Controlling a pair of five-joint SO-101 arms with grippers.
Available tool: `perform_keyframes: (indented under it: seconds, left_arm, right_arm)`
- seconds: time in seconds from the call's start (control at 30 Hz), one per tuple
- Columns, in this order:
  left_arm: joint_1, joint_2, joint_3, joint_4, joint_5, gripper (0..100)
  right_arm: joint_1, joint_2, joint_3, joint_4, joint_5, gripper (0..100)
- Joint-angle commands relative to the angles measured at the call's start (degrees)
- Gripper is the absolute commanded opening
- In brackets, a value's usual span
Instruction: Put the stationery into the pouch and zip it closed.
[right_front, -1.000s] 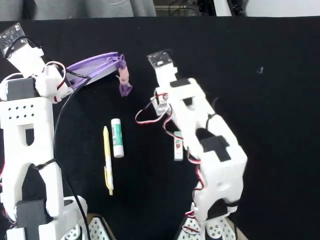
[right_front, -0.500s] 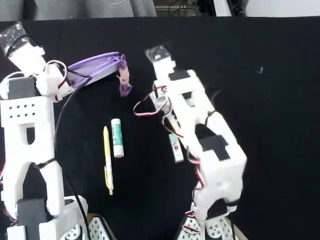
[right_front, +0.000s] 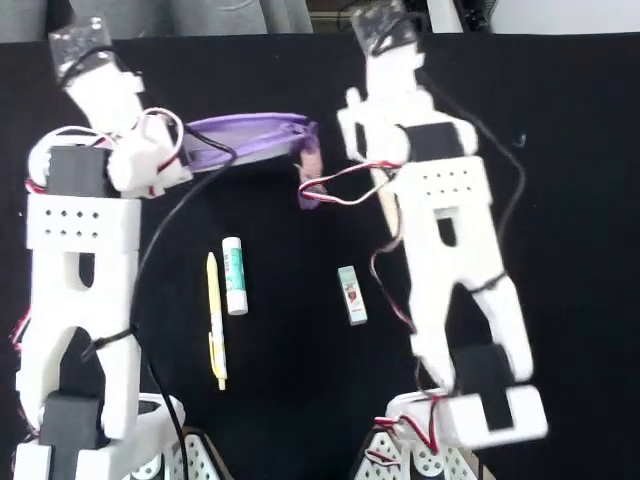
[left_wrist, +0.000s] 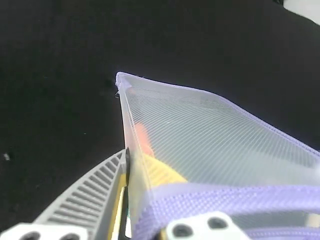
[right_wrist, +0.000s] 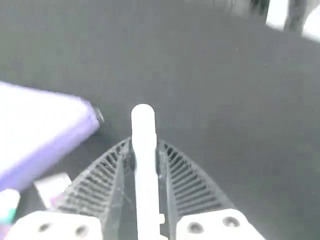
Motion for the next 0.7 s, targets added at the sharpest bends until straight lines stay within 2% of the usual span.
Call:
perform_keyframes:
  seconds: [0.0, 0.2, 0.37, 0.67]
  left_arm:
    - [2.2, -0.5, -0.7, -0.9, 0.7, 3]
    - [3.5, -0.4, 0.3, -0.6, 0.8, 3]
    - [6.7, -0.4, 2.1, -0.7, 0.7, 3]
    - [7.0, -0.4, 2.2, -0.5, 0.7, 3]
  right_arm:
    - [0.4, -8.6, -4.4, -3.6, -3.0, 1.1]
    - [-0.6, -17.7, 0.4, -9.6, -6.2, 1.1]
    - [-1.4, -26.6, 12.0, -16.4, -6.9, 1.1]
    - [-2.4, -47.4, 37.1, -38.4, -6.9, 1.1]
